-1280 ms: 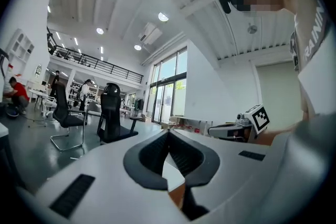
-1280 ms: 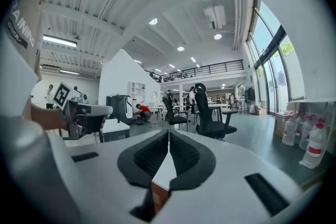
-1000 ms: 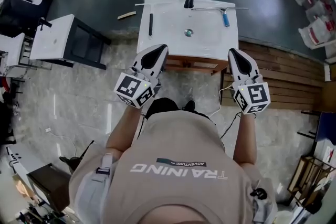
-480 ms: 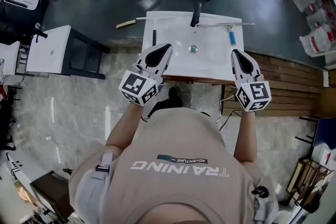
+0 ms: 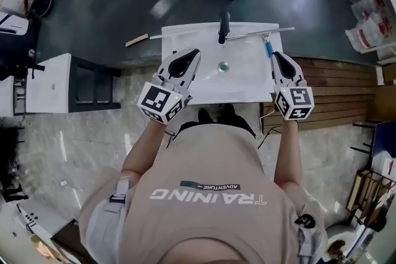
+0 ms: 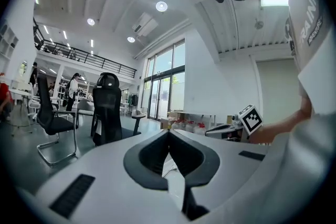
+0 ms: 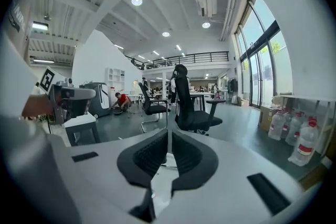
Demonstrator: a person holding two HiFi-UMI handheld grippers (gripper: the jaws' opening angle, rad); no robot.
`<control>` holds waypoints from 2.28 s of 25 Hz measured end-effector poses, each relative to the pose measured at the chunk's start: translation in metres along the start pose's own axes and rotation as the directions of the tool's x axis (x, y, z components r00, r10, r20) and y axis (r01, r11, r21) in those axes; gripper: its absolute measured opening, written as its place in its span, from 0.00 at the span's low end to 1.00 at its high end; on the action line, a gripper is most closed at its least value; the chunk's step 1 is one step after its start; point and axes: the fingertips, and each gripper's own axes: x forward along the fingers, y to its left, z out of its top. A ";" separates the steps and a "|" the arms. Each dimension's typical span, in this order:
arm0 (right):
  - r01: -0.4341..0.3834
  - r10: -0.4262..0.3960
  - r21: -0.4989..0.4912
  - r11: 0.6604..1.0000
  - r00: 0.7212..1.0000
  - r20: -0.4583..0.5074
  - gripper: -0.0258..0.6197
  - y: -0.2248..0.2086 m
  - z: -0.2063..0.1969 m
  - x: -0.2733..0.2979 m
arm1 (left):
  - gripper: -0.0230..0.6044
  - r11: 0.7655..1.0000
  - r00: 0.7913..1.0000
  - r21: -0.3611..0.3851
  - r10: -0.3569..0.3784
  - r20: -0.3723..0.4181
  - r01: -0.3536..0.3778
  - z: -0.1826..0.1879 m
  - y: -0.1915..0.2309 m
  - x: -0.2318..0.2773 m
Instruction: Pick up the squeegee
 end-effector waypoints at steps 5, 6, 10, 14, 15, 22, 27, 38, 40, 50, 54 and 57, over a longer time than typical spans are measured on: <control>0.056 -0.060 -0.033 0.998 0.990 -0.124 0.18 -0.055 -0.053 0.053 | 0.05 1.000 0.999 0.003 0.030 0.028 -0.030 0.010 0.007 0.011; 0.059 -0.064 -0.038 0.998 0.984 -0.166 0.26 -0.065 -0.070 0.067 | 0.05 0.999 0.999 0.002 0.039 0.024 -0.039 0.012 0.008 0.011; 0.063 -0.068 -0.028 0.998 0.952 -0.298 0.30 -0.095 -0.133 0.120 | 0.05 0.995 0.996 0.027 0.095 -0.006 -0.094 0.017 0.014 0.008; 0.090 -0.087 -0.011 0.996 0.910 -0.406 0.31 -0.119 -0.181 0.151 | 0.05 0.989 0.988 0.006 0.151 -0.019 -0.151 0.014 0.017 0.007; 0.099 -0.091 -0.005 0.995 0.899 -0.428 0.31 -0.123 -0.192 0.156 | 0.05 0.987 0.986 -0.009 0.163 -0.016 -0.163 0.013 0.018 0.006; 0.105 -0.084 0.012 0.994 0.851 -0.518 0.32 -0.141 -0.235 0.178 | 0.05 0.974 0.975 -0.035 0.223 -0.024 -0.224 0.010 0.022 0.005; 0.107 -0.081 0.012 0.994 0.821 -0.565 0.32 -0.139 -0.254 0.188 | 0.05 0.964 0.965 -0.036 0.261 -0.034 -0.262 0.010 0.029 0.000; 0.095 -0.047 0.058 0.994 0.831 -0.554 0.32 -0.141 -0.265 0.198 | 0.05 0.958 0.957 -0.028 0.285 -0.056 -0.287 0.010 0.042 0.002; 0.106 -0.052 0.072 0.992 0.843 -0.536 0.31 -0.143 -0.267 0.198 | 0.05 0.958 0.957 -0.020 0.284 -0.060 -0.286 0.011 0.044 0.004; 0.116 -0.045 0.099 0.988 0.844 -0.535 0.23 -0.145 -0.266 0.198 | 0.05 0.957 0.956 -0.014 0.290 -0.046 -0.290 0.017 0.052 0.004; 0.112 -0.045 0.094 0.989 0.845 -0.533 0.23 -0.144 -0.264 0.195 | 0.05 0.959 0.958 -0.015 0.282 -0.048 -0.283 0.016 0.052 0.008; 0.074 -0.030 0.063 0.995 0.854 -0.520 0.23 -0.135 -0.262 0.188 | 0.05 0.959 0.958 -0.020 0.283 -0.045 -0.284 0.015 0.053 0.005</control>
